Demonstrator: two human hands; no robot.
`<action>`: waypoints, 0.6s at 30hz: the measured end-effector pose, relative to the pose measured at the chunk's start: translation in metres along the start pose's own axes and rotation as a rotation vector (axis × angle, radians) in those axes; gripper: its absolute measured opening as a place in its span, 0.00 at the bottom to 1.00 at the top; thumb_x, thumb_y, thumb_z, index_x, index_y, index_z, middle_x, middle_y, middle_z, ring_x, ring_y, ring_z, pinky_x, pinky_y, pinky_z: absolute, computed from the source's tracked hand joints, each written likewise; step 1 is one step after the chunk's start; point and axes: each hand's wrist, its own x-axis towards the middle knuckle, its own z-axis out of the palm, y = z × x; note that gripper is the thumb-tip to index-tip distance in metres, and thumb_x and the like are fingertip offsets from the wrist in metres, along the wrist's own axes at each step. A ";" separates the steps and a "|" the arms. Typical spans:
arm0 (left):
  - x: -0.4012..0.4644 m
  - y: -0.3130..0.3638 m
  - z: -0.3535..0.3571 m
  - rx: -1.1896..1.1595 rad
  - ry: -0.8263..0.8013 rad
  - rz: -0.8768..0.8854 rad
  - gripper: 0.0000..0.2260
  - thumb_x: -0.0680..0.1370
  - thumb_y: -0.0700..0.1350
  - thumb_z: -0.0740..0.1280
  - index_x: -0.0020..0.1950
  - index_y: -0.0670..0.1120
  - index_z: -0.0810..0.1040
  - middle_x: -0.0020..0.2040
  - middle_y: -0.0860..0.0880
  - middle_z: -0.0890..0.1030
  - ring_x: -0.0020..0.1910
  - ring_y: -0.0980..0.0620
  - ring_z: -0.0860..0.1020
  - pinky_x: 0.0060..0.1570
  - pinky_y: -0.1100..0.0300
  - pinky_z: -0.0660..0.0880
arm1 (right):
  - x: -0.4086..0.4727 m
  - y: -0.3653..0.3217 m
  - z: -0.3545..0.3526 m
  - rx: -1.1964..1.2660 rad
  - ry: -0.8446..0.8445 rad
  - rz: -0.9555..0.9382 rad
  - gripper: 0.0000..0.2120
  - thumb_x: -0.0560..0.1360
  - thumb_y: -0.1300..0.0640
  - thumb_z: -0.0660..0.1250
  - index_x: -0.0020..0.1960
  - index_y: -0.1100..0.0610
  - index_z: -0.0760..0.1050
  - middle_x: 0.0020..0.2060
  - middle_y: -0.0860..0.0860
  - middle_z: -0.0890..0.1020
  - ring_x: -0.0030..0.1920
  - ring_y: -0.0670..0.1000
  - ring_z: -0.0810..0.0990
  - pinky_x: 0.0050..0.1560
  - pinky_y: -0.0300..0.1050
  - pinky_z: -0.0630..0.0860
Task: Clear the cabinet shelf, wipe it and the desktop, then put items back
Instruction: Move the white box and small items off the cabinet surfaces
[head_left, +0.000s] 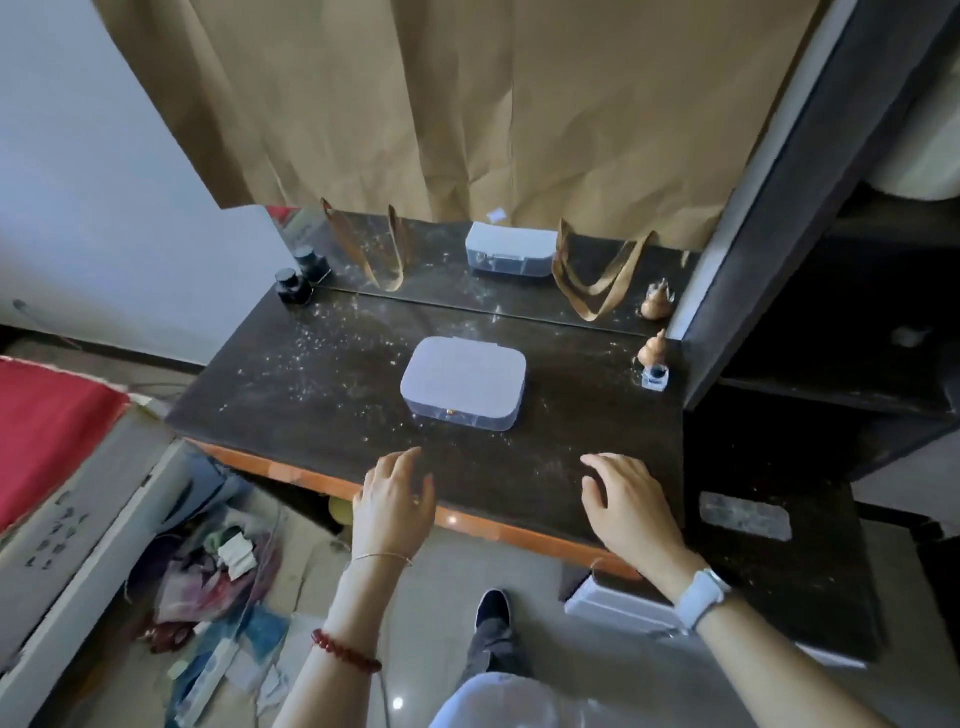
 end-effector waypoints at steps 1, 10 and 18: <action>0.027 -0.002 -0.002 -0.003 -0.019 0.012 0.18 0.76 0.45 0.63 0.66 0.46 0.70 0.64 0.45 0.73 0.62 0.42 0.70 0.59 0.48 0.67 | 0.021 -0.009 0.006 0.010 -0.008 0.022 0.13 0.74 0.62 0.65 0.58 0.61 0.76 0.54 0.57 0.80 0.57 0.60 0.76 0.56 0.55 0.74; 0.185 -0.005 0.021 -0.081 -0.236 -0.160 0.34 0.75 0.51 0.65 0.74 0.42 0.53 0.72 0.40 0.60 0.69 0.39 0.60 0.65 0.45 0.61 | 0.142 -0.053 0.063 0.276 -0.250 0.476 0.24 0.79 0.53 0.56 0.73 0.59 0.57 0.69 0.57 0.65 0.67 0.55 0.68 0.65 0.48 0.67; 0.203 -0.005 0.045 -0.177 -0.249 -0.255 0.31 0.69 0.53 0.72 0.64 0.37 0.65 0.59 0.37 0.71 0.59 0.40 0.67 0.57 0.49 0.66 | 0.163 -0.060 0.091 0.403 -0.175 0.584 0.16 0.76 0.58 0.61 0.62 0.61 0.68 0.58 0.58 0.71 0.56 0.57 0.74 0.56 0.47 0.72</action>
